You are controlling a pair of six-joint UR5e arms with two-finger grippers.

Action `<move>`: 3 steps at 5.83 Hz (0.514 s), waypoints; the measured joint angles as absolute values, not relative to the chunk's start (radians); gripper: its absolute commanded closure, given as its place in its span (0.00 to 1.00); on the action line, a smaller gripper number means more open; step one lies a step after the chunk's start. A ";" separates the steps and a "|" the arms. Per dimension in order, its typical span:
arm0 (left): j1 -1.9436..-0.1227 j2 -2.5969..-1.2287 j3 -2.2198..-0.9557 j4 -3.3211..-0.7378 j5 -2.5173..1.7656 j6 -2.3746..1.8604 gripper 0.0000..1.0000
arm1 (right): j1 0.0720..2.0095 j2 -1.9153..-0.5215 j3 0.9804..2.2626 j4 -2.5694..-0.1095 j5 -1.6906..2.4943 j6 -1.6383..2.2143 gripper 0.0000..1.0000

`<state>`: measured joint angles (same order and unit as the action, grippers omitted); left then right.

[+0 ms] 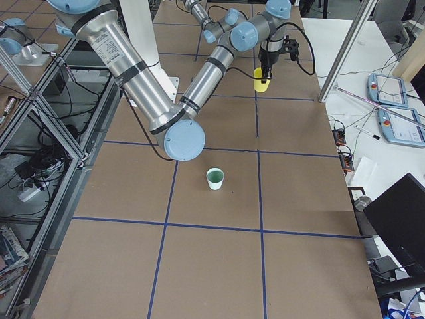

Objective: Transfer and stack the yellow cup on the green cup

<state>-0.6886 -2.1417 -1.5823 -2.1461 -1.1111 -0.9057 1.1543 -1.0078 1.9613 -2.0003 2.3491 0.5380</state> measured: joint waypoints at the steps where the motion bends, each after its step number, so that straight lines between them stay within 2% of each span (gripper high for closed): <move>1: -0.757 -2.080 -1.631 -2.079 -1.302 -0.900 0.00 | 1.174 -1.147 2.044 -1.998 2.346 0.423 1.00; 3: -0.826 -2.026 -1.796 -1.767 -1.588 -0.889 0.00 | 1.219 -1.419 2.129 -1.959 2.324 0.197 1.00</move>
